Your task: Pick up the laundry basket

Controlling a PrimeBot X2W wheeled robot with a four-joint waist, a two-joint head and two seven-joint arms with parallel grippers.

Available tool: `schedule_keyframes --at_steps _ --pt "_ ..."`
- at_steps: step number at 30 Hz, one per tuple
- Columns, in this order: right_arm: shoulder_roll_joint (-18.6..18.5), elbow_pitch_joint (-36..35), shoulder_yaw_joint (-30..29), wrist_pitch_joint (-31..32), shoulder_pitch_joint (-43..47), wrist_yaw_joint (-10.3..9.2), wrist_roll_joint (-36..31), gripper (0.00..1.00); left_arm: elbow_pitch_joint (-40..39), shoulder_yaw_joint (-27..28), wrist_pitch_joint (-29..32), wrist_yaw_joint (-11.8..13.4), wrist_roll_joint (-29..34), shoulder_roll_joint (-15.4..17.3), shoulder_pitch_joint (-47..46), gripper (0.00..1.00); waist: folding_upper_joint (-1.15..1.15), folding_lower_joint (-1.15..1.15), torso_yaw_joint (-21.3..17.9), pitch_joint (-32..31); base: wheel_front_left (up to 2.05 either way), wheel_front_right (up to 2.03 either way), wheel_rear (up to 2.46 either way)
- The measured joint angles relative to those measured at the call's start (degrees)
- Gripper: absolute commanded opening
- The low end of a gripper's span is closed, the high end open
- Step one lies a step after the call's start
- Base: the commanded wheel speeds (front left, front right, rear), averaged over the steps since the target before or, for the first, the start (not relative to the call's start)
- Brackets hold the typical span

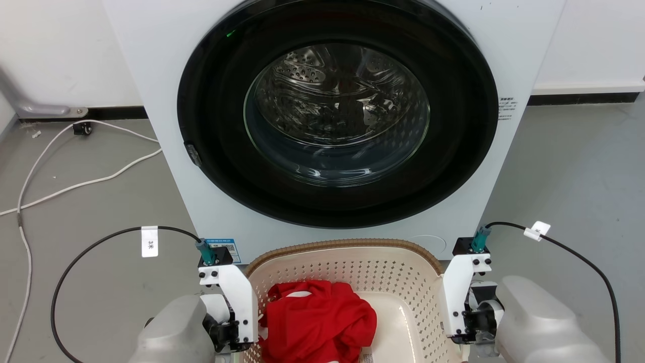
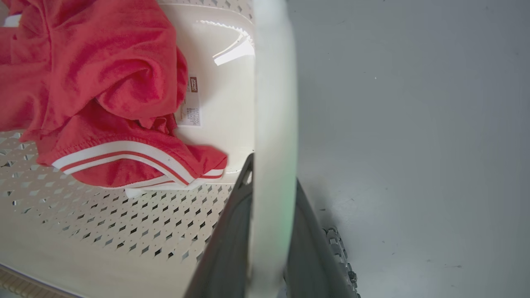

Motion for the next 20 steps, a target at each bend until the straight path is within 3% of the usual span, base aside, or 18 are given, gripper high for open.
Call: schedule_keyframes --at_steps 20 --pt "0.09 0.0 -1.43 1.11 0.6 0.0 -0.94 0.0 0.01 -1.16 0.54 -0.01 -1.3 0.13 0.0 0.0 0.0 0.0 0.17 -0.08 0.0 0.0 0.0"
